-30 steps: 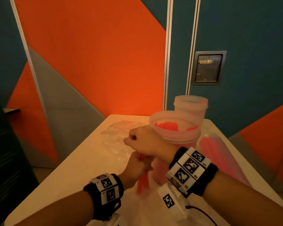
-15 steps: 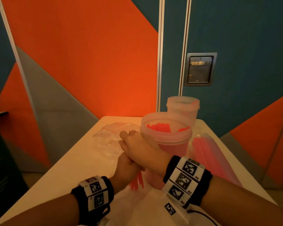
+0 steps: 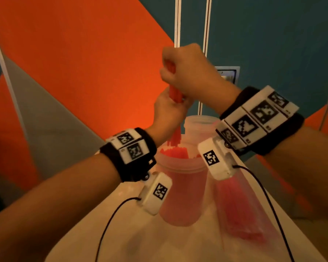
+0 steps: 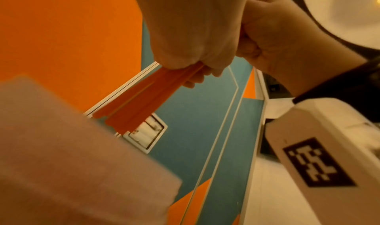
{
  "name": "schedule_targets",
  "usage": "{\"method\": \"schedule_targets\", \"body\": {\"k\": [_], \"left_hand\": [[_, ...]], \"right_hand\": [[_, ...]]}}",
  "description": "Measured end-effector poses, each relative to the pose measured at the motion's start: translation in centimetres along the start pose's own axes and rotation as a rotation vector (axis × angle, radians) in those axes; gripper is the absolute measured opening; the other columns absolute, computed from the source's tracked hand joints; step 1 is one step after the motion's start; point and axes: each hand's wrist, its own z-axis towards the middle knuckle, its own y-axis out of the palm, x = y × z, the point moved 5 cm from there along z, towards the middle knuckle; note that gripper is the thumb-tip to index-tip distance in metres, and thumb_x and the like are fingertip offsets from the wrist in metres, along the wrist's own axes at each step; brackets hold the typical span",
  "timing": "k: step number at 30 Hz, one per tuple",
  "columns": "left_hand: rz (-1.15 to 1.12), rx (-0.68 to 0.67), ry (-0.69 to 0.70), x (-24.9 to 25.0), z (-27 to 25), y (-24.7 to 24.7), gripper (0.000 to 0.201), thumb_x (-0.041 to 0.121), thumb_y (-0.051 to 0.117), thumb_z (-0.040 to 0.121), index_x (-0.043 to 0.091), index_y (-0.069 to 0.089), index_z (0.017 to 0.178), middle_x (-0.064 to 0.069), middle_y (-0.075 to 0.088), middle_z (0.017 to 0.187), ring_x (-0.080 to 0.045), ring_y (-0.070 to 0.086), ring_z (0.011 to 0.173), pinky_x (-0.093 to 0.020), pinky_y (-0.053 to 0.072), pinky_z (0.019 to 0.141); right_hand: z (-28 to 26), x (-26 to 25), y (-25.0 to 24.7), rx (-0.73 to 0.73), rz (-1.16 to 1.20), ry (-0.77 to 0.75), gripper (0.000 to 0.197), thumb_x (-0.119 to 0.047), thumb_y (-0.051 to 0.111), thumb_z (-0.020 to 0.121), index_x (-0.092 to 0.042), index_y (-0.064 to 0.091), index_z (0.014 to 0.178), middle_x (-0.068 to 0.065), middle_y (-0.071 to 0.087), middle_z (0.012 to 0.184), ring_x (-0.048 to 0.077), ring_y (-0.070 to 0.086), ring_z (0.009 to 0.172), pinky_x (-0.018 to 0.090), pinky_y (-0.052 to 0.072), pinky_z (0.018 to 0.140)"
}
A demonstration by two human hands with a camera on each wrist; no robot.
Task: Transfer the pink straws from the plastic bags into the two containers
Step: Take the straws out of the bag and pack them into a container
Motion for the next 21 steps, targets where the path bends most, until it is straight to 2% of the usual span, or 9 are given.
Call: {"method": "schedule_targets", "body": {"k": [2,6,9,11,12,16,18,19,21], "left_hand": [[-0.011,-0.081,-0.087,-2.1,-0.4,1.8,0.027,0.013,0.069,0.08,0.022,0.046,0.071,0.007,0.052,0.053,-0.01,0.047,0.043,-0.032,0.041,0.049],[0.122,-0.368,-0.316,-7.5,-2.4,4.0,0.018,0.015,0.068,0.084,0.009,0.053,0.076,-0.014,0.053,0.067,-0.01,0.055,0.048,-0.031,0.042,0.055],[0.239,-0.557,-0.467,-9.6,-3.2,4.3,0.021,0.013,0.075,0.076,0.006,0.056,0.082,-0.013,0.058,0.078,-0.018,0.057,0.071,-0.035,0.046,0.065],[0.237,-0.609,-0.485,-9.9,-3.2,4.3,0.029,0.008,0.078,0.071,0.003,0.062,0.095,-0.015,0.066,0.093,-0.021,0.06,0.087,-0.04,0.05,0.077],[0.241,-0.636,-0.495,-9.9,-3.2,4.2,0.03,0.006,0.077,0.071,0.005,0.063,0.097,-0.013,0.067,0.095,-0.02,0.062,0.089,-0.037,0.051,0.08],[0.338,-0.727,-0.554,-10.0,-3.7,3.9,0.014,0.003,0.072,0.077,0.015,0.064,0.081,-0.001,0.063,0.077,-0.012,0.058,0.073,-0.023,0.047,0.071],[0.402,-0.749,-0.577,-9.6,-3.9,3.7,0.01,0.006,0.07,0.08,0.014,0.064,0.082,0.002,0.059,0.069,-0.008,0.054,0.062,-0.012,0.045,0.056],[0.452,-0.763,-0.586,-9.3,-4.0,3.6,0.009,0.008,0.068,0.082,0.015,0.063,0.083,0.004,0.055,0.065,-0.005,0.049,0.057,-0.011,0.041,0.048],[0.552,-0.811,-0.591,-9.1,-4.1,3.3,0.008,0.013,0.066,0.084,0.017,0.059,0.08,0.005,0.05,0.065,-0.005,0.044,0.056,-0.014,0.037,0.044]], "right_hand": [[-0.9,2.1,1.8,-0.058,-0.028,0.047,0.014,-0.019,0.051,0.086,-0.006,0.058,0.087,0.014,0.06,0.081,0.032,0.058,0.077,0.04,0.05,0.069],[-4.7,6.1,6.7,-0.23,0.0,0.191,0.015,-0.017,0.053,0.089,-0.005,0.056,0.081,0.014,0.057,0.075,0.03,0.058,0.073,0.042,0.052,0.067],[-7.3,8.6,9.6,-0.31,0.056,0.326,0.015,-0.015,0.053,0.09,-0.005,0.053,0.079,0.015,0.056,0.075,0.029,0.057,0.077,0.036,0.043,0.062],[-8.5,9.4,11.3,-0.381,0.097,0.359,0.018,-0.017,0.051,0.092,-0.002,0.057,0.084,0.018,0.06,0.08,0.03,0.057,0.08,0.037,0.042,0.069],[-9.0,9.6,11.9,-0.42,0.119,0.373,0.022,-0.019,0.049,0.094,0.0,0.059,0.089,0.019,0.062,0.085,0.031,0.057,0.083,0.037,0.043,0.073],[-10.4,9.2,13.1,-0.618,0.123,0.388,0.038,-0.025,0.033,0.101,0.003,0.059,0.105,0.023,0.062,0.111,0.035,0.055,0.103,0.035,0.039,0.084],[-10.9,8.8,13.5,-0.719,0.105,0.405,0.04,-0.023,0.028,0.102,0.001,0.058,0.113,0.022,0.058,0.12,0.034,0.053,0.109,0.035,0.038,0.09],[-11.1,8.7,13.8,-0.765,0.116,0.425,0.04,-0.021,0.027,0.102,0.0,0.057,0.117,0.021,0.057,0.124,0.034,0.052,0.111,0.036,0.038,0.092],[-11.4,8.3,14.0,-0.836,0.137,0.466,0.04,-0.019,0.025,0.101,-0.003,0.053,0.124,0.02,0.055,0.128,0.033,0.052,0.113,0.039,0.041,0.096]]}}
